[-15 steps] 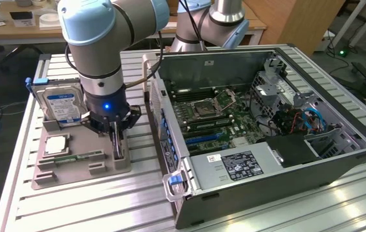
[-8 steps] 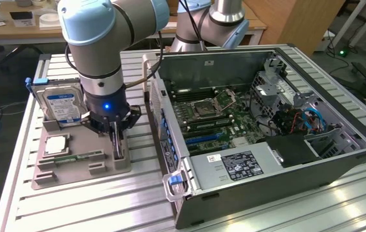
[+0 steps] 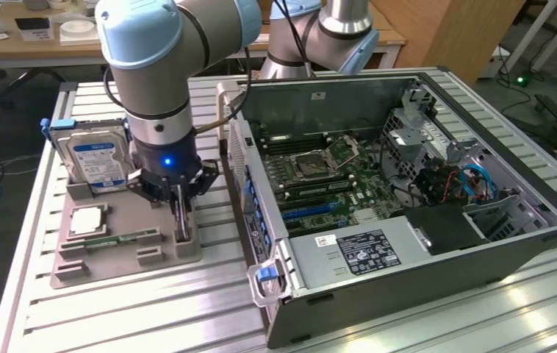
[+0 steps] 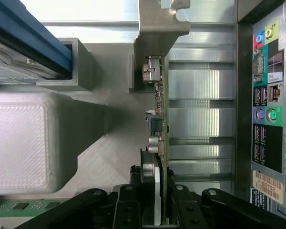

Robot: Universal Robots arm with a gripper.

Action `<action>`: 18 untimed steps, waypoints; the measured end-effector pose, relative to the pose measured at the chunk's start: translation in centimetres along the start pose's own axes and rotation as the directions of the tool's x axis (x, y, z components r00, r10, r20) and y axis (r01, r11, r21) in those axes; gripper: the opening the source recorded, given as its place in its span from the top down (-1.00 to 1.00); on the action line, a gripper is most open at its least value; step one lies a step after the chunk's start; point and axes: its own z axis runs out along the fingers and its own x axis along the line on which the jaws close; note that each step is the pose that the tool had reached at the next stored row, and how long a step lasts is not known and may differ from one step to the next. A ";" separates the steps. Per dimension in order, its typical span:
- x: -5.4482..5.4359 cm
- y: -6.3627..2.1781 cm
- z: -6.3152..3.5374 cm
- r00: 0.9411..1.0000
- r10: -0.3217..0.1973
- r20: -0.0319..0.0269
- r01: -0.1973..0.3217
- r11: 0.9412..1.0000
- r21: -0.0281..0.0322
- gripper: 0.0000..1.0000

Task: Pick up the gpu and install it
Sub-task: 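Pick up the gpu and move the gpu toward the slot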

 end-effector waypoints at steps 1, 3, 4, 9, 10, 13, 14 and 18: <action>0.0 0.00 0.01 1.000 0.000 0.000 0.000 1.000 0.000 0.44; 0.0 0.00 0.02 1.000 0.000 0.000 0.000 1.000 0.000 0.44; -0.1 0.00 0.02 1.000 -0.001 0.000 0.001 1.000 0.000 0.44; -0.2 0.00 0.03 1.000 -0.003 0.000 0.003 1.000 0.000 0.44; -0.2 0.00 0.04 1.000 -0.003 0.000 0.003 1.000 0.000 0.44; -0.2 0.00 0.03 1.000 -0.003 0.000 0.003 1.000 0.000 0.44; -0.2 0.01 0.01 1.000 -0.003 0.001 0.003 1.000 0.000 0.44; -0.2 0.02 -0.31 1.000 -0.003 0.000 0.003 1.000 -0.001 0.44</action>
